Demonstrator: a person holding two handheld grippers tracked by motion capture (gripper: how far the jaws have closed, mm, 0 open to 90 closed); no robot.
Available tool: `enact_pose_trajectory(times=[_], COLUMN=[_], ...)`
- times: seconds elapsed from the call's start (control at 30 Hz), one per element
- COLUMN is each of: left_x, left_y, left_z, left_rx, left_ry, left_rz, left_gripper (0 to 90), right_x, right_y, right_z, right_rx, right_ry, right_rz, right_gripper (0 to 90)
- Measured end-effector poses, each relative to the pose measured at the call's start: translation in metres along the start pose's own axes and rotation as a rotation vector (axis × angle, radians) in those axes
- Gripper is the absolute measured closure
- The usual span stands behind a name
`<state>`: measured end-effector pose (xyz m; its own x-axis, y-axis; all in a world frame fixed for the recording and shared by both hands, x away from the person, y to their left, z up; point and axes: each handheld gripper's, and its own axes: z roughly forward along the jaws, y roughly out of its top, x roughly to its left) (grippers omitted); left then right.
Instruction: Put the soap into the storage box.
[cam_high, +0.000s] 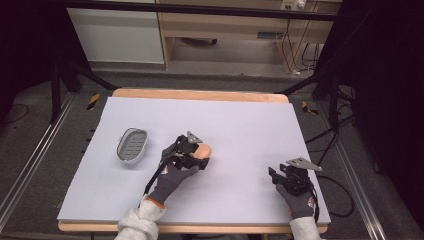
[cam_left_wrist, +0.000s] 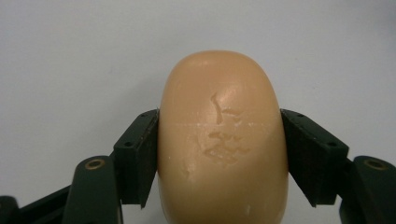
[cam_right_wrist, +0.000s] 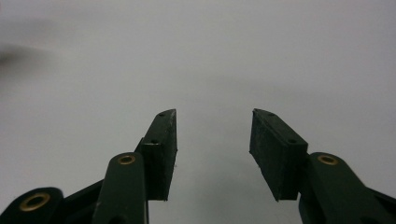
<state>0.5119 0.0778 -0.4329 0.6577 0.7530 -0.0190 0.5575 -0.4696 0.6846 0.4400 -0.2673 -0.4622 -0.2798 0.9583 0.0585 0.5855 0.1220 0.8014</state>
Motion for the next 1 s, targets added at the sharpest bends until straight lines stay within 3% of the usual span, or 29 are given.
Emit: enact_pose_trajectory(times=[0.7, 1.0], left_x=[0.02, 0.031], left_y=[-0.015, -0.031], left_z=[-0.045, -0.059], left_rx=[-0.05, -0.072], left_ry=[0.016, 0.026], left_rz=[-0.02, -0.055], left_gripper=[32.0, 32.0], right_x=[0.001, 0.002], right_y=[0.0, 0.0], right_z=[-0.001, 0.0], right_rx=[-0.004, -0.004], right_ry=[0.002, 0.0], right_rz=[-0.001, -0.009], right_gripper=[51.0, 50.9])
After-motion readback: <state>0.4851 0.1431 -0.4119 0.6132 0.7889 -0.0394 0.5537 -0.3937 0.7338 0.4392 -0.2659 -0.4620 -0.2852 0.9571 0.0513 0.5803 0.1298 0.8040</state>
